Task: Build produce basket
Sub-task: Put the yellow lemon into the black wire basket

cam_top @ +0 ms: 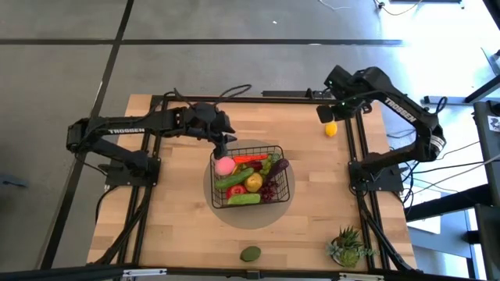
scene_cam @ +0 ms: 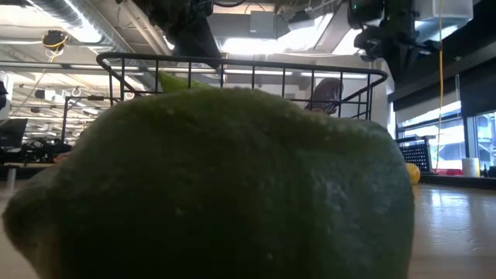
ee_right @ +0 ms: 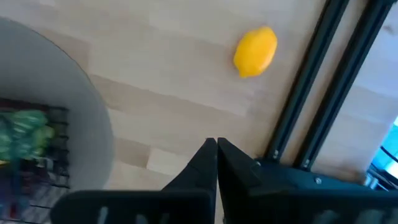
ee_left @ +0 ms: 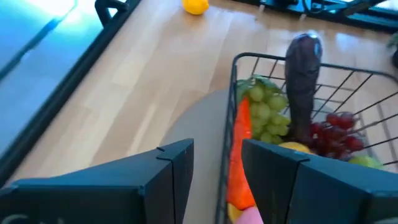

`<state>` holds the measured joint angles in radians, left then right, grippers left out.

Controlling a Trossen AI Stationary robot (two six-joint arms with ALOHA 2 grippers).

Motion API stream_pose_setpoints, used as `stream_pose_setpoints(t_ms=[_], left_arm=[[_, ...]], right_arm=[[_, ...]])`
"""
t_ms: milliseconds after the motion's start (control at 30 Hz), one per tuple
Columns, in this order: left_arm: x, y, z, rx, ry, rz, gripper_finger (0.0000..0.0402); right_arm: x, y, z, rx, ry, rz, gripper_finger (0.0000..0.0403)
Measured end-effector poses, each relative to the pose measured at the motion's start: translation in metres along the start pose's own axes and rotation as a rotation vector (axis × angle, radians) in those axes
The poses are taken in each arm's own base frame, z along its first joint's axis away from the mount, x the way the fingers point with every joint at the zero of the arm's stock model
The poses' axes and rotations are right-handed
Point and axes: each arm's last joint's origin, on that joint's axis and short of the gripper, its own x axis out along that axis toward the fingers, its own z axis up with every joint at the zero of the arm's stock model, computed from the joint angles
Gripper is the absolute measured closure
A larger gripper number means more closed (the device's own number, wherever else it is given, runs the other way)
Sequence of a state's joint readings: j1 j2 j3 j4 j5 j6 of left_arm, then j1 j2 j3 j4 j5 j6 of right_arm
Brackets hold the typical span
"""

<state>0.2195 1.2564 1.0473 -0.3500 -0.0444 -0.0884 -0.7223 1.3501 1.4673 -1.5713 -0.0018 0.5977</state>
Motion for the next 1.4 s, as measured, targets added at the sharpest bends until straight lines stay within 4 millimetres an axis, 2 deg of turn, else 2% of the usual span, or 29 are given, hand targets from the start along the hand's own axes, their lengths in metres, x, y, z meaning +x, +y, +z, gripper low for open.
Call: stream_pose_setpoints(t_ms=[133, 333, 467, 600, 700, 833, 967, 1133, 1200, 1400], left_arm=[[0.000, 0.010, 0.001, 0.093, 0.001, 0.029, 0.0278], [-0.005, 0.033, 0.000, 0.225, 0.016, 0.003, 0.0278], [-0.005, 0.047, 0.000, 0.216, 0.010, -0.069, 0.0278], [-0.003, 0.056, -0.002, 0.196, 0.026, -0.078, 0.0278], [-0.003, 0.057, -0.002, 0.195, 0.027, -0.073, 0.0278], [-0.003, 0.057, -0.002, 0.219, 0.026, -0.075, 0.0278], [-0.003, 0.062, -0.002, 0.216, 0.026, -0.059, 0.0278], [-0.004, 0.066, -0.003, 0.199, 0.026, -0.046, 0.0278], [-0.004, 0.065, -0.003, 0.125, 0.030, -0.055, 0.0278], [-0.005, 0.059, -0.003, 0.150, 0.002, -0.261, 0.0278]], right_arm=[[0.019, -0.001, 0.000, -0.015, 0.070, -0.032, 0.0383], [0.037, -0.004, -0.002, 0.016, 0.214, 0.050, 0.0351], [0.044, -0.006, -0.002, -0.014, 0.214, 0.024, 0.0324], [0.053, -0.010, -0.002, 0.017, 0.168, -0.106, 0.0296], [0.063, -0.014, -0.001, 0.078, 0.145, -0.170, 0.0283], [0.067, -0.012, 0.001, 0.070, 0.172, -0.076, 0.0280], [0.068, -0.009, 0.005, 0.150, 0.155, 0.003, 0.0280], [0.068, -0.008, 0.008, 0.282, 0.141, 0.013, 0.0280], [0.068, -0.008, 0.008, 0.300, 0.141, 0.012, 0.0280], [0.069, -0.008, 0.008, 0.275, 0.132, 0.019, 0.0280]])
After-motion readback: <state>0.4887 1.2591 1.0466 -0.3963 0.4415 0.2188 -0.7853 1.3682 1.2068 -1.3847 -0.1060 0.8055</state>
